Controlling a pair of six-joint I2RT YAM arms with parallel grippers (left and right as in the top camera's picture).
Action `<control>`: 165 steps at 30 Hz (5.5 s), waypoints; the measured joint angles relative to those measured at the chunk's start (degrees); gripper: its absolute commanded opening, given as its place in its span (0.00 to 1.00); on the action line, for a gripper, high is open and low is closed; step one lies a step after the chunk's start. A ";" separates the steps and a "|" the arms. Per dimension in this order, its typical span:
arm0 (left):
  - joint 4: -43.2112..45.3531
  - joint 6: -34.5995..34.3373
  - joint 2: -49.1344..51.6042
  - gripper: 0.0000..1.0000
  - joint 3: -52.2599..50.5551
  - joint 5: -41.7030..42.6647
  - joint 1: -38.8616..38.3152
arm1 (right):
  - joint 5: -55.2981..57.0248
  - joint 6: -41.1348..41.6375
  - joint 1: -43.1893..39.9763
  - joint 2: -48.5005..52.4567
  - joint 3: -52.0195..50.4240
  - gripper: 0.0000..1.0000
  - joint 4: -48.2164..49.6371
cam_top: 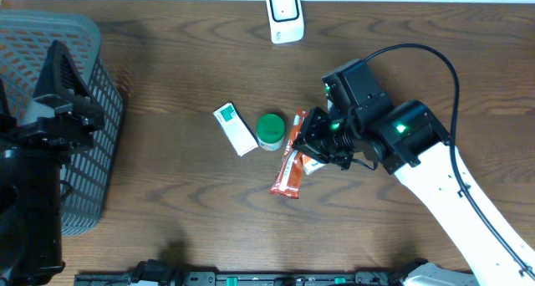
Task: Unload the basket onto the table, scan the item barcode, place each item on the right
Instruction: 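Carry the snack bar with the right gripper up to the scanner, then move the held snack bar away to the right table edge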
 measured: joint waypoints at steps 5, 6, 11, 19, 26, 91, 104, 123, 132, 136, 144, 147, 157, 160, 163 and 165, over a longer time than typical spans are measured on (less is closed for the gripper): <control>0.00 0.00 0.00 0.83 0.00 0.00 0.00 | 4.24 -4.11 0.09 -0.68 0.00 0.02 0.35; 0.00 0.00 0.00 0.83 0.00 -0.02 0.00 | 6.12 -5.16 0.09 -0.68 0.00 0.02 0.37; 0.00 0.00 0.00 0.83 0.00 0.00 0.00 | 20.22 -11.34 0.09 -0.20 0.00 0.02 4.42; -0.02 0.00 -0.02 0.83 -0.02 0.00 0.00 | 39.65 -26.53 -1.77 10.64 0.50 0.01 30.03; -0.04 0.00 0.00 0.83 -0.02 0.00 0.00 | 46.84 -44.13 -5.38 25.05 0.50 0.01 55.56; -0.04 0.00 0.00 0.83 -0.09 0.00 0.00 | 51.47 -95.78 0.52 57.22 43.32 0.01 46.23; -0.04 0.00 -0.02 0.83 -0.11 -0.02 0.00 | 55.87 -65.05 -7.28 40.54 44.41 0.01 -2.84; -0.02 0.00 -0.02 0.83 -0.11 -0.02 0.00 | 55.91 -53.11 -49.05 41.22 28.57 0.01 -3.96; -0.02 0.00 0.00 0.83 -0.11 0.00 0.00 | 55.78 -52.94 -65.26 41.22 22.05 0.01 1.53; -0.02 0.00 0.00 0.83 -0.11 0.00 0.00 | 52.37 -52.87 -70.71 41.22 21.14 0.01 3.69; -0.02 0.00 0.00 0.83 -0.11 0.00 0.00 | 37.44 -52.22 -77.31 41.22 21.05 0.66 5.42; -0.02 0.00 0.00 0.83 -0.11 -0.02 0.00 | 32.81 -52.30 -78.38 41.22 21.05 0.73 4.70; 0.00 0.00 0.00 0.83 -0.11 -0.02 0.00 | 28.83 -53.35 -78.16 39.39 22.58 0.99 0.33; 0.00 0.00 0.00 0.83 -0.11 -0.02 0.00 | 26.12 -52.41 -76.39 34.40 24.44 0.99 0.31; -0.02 0.00 0.00 0.83 -0.11 0.00 0.00 | 18.78 -51.04 -73.16 26.43 26.27 0.99 -1.01; -0.02 0.00 0.00 0.83 -0.09 0.00 0.00 | 12.52 -50.62 -70.03 20.98 27.36 0.99 -3.02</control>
